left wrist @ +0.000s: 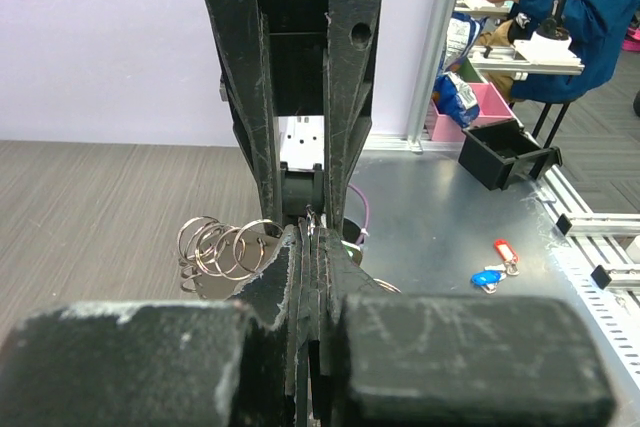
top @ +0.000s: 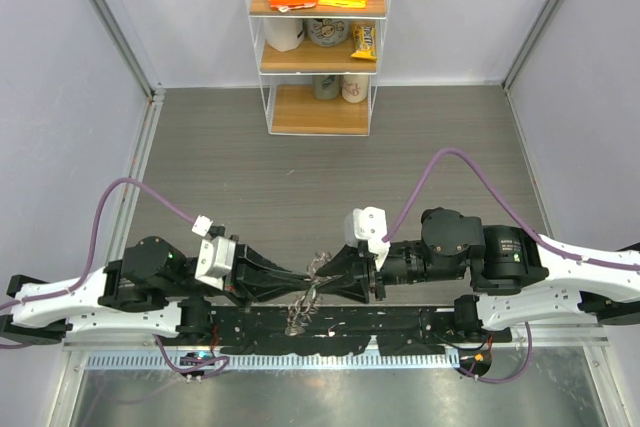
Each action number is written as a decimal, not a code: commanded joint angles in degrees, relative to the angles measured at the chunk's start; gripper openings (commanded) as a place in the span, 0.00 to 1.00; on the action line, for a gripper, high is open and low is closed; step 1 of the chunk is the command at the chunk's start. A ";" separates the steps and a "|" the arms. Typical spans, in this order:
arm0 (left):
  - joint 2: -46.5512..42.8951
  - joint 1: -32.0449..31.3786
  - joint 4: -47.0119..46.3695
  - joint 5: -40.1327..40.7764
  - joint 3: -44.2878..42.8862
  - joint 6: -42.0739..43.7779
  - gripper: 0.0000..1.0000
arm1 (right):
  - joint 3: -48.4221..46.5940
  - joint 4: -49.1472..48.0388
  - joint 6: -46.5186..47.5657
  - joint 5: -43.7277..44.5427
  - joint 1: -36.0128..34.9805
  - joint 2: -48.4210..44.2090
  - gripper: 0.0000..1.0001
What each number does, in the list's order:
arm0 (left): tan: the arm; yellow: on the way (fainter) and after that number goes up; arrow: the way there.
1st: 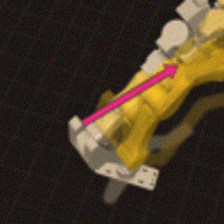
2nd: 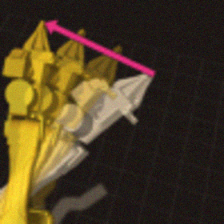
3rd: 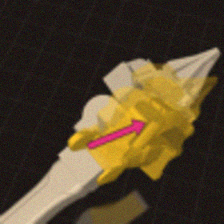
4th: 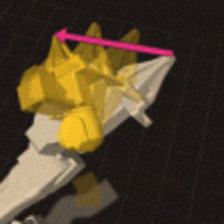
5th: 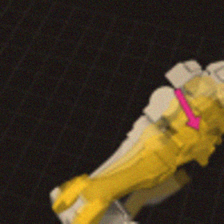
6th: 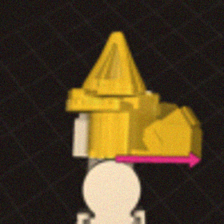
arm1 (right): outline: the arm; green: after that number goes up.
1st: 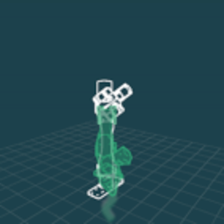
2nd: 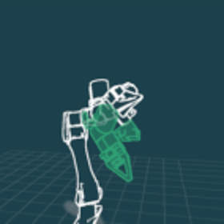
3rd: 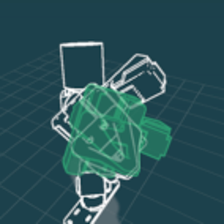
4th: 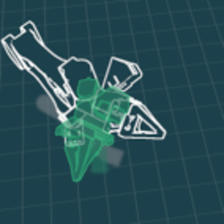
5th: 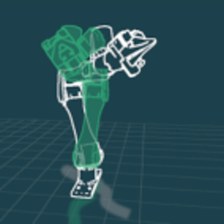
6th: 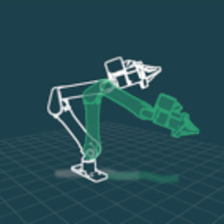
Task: Put the keys on the keyring
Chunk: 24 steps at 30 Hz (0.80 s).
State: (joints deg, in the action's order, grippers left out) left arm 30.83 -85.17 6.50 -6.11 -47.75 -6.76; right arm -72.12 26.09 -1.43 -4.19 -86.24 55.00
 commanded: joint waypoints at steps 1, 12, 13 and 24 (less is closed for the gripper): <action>-0.42 -0.26 -7.73 -1.54 -0.24 1.14 0.00 | -0.74 -3.76 -0.59 0.84 0.02 -1.21 0.30; -2.35 -0.26 -12.56 -2.15 2.13 1.31 0.00 | 2.24 -5.87 -0.15 0.23 0.02 -1.65 0.06; -2.53 -0.26 -12.91 -2.24 2.22 1.40 0.00 | 2.50 -6.22 -0.24 0.06 -0.07 -1.74 0.05; -1.56 -0.26 -16.08 -3.03 2.39 1.75 0.00 | 5.85 -10.09 -1.12 -1.88 0.02 -1.83 0.06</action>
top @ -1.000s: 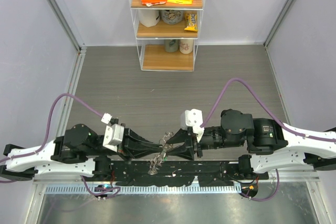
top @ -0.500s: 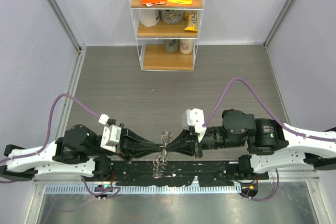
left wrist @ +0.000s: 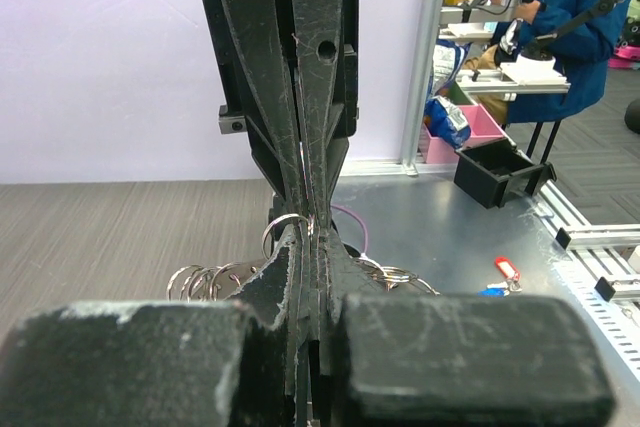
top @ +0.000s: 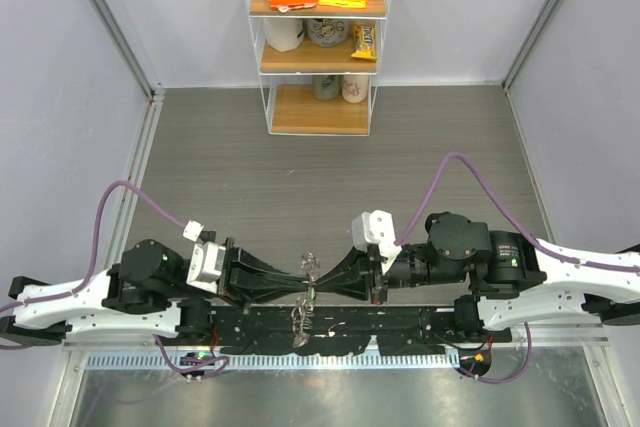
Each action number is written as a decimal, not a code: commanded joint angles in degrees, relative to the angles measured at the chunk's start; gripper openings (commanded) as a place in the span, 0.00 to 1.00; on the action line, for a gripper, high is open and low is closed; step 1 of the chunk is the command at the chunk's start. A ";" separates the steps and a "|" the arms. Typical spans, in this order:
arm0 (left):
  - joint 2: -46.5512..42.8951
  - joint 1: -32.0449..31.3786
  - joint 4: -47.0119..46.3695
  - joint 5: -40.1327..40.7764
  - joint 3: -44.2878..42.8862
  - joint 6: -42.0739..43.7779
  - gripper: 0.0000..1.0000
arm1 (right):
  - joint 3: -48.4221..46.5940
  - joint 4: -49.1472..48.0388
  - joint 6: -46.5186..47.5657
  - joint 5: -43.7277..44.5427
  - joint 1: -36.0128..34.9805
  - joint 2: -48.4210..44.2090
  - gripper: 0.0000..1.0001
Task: Put the keys on the keyring
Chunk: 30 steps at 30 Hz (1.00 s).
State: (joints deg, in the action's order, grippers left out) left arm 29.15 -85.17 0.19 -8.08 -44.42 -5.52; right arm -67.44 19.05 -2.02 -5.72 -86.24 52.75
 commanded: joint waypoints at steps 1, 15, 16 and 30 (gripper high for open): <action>0.03 -0.26 -9.85 -1.15 -0.93 0.51 0.00 | 1.17 -3.05 -0.70 -0.35 0.02 0.42 0.06; -0.49 -0.26 -11.00 -0.89 -0.58 0.51 0.00 | 3.28 -4.72 -2.28 -0.79 0.02 0.69 0.09; -0.49 -0.26 -11.00 -0.98 -0.66 0.51 0.00 | 3.19 -4.72 -2.28 -0.61 0.02 0.51 0.12; 0.03 -0.26 -10.73 -1.15 -1.10 0.68 0.00 | 1.35 -0.77 -1.23 4.66 0.02 -5.03 0.35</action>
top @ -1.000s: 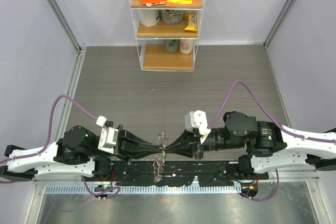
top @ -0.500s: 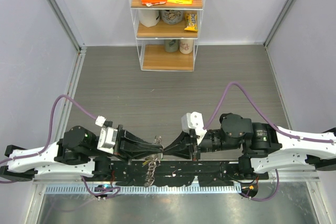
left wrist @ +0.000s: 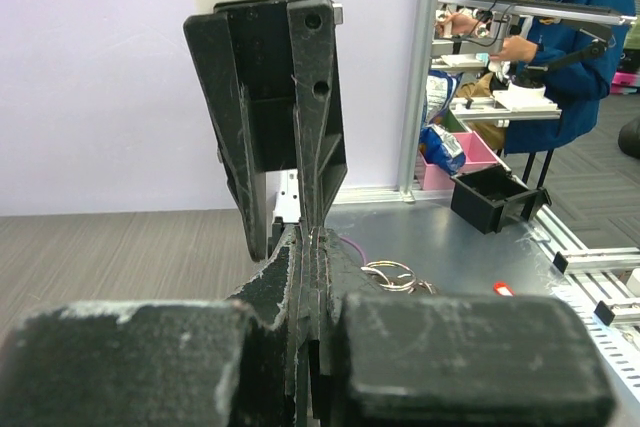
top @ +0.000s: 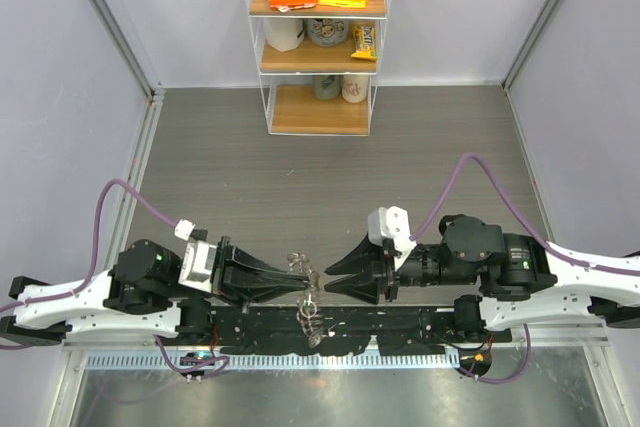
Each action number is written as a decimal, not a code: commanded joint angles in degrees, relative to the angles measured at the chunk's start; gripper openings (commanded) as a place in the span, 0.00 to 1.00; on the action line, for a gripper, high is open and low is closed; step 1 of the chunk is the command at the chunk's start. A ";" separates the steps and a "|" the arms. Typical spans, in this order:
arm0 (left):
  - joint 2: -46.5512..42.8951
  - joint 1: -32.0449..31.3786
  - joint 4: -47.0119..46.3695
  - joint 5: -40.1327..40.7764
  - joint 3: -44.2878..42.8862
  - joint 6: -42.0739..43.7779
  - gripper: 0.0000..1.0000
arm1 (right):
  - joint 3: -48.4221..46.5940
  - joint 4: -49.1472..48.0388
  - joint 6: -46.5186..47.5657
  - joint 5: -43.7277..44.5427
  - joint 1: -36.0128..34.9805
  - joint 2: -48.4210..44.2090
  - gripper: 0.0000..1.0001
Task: Put the keys on the keyring
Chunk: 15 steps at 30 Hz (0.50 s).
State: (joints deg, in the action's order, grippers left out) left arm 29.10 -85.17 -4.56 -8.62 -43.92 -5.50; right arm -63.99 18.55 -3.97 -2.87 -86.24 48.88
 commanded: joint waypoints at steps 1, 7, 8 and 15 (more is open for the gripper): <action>0.16 -0.26 -5.99 -0.69 -1.61 0.66 0.00 | -2.37 -0.26 0.80 1.82 0.02 -1.07 0.35; 0.16 -0.26 -6.08 -0.43 -1.52 0.49 0.00 | -4.48 -0.09 2.03 0.24 0.02 -0.02 0.36; 0.25 -0.26 -6.25 -0.52 -1.52 0.49 0.00 | -5.09 -0.18 2.03 -0.20 0.02 0.16 0.36; 0.43 -0.26 -6.52 -0.43 -1.34 0.49 0.00 | -5.89 -2.02 1.68 -2.49 -0.16 1.57 0.39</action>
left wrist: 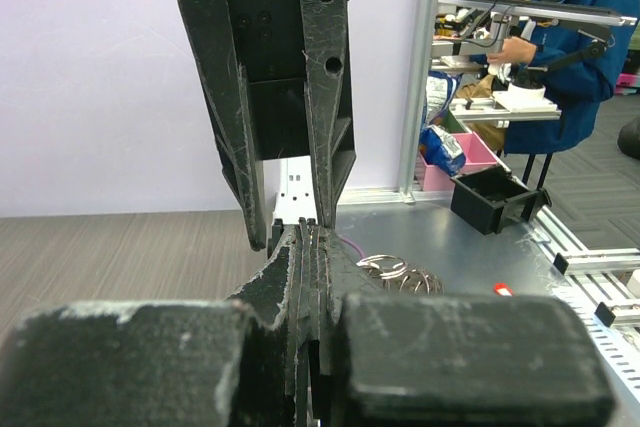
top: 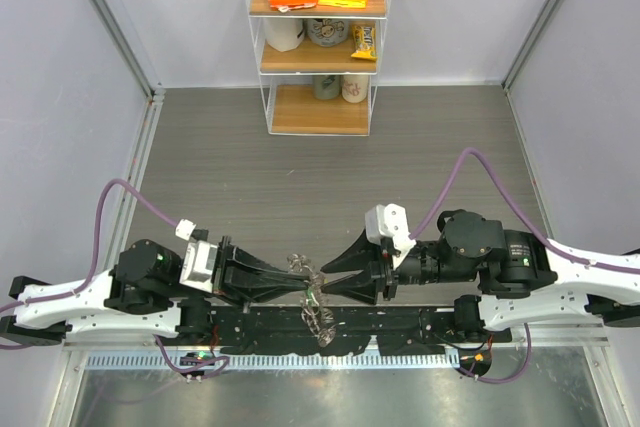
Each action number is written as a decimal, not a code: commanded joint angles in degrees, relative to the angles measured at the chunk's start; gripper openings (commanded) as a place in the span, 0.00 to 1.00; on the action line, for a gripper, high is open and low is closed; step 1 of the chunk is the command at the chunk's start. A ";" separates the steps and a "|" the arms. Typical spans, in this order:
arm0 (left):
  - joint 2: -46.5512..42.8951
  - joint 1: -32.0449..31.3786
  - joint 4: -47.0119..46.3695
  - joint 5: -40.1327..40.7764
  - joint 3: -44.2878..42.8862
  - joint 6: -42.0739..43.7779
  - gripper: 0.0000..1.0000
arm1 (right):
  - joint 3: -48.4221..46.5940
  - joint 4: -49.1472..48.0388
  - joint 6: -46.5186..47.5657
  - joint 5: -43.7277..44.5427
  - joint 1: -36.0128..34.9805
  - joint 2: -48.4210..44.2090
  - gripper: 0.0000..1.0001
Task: Put the keys on the keyring
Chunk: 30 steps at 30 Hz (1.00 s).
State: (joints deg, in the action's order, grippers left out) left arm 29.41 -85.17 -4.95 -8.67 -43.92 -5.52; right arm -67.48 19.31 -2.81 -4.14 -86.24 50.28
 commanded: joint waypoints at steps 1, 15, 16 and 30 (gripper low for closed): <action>0.12 -0.26 -6.21 -0.47 -1.43 0.51 0.00 | -2.39 -3.14 0.52 -1.31 0.01 0.43 0.39; -0.14 -0.26 -7.09 -0.74 -0.73 0.42 0.00 | -4.06 -4.37 2.54 -0.52 0.02 3.07 0.39; -0.23 -0.26 -7.18 -0.91 -0.64 0.42 0.00 | -3.97 -4.54 2.54 -0.43 0.02 2.98 0.39; -1.20 -0.26 -7.35 -0.83 -0.11 0.51 0.00 | -4.23 -5.51 2.54 -0.60 0.02 3.06 0.40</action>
State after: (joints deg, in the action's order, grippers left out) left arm 28.86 -85.17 -6.85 -9.06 -43.70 -5.52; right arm -69.12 17.21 -0.93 -4.38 -86.24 52.88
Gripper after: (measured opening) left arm 0.033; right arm 0.397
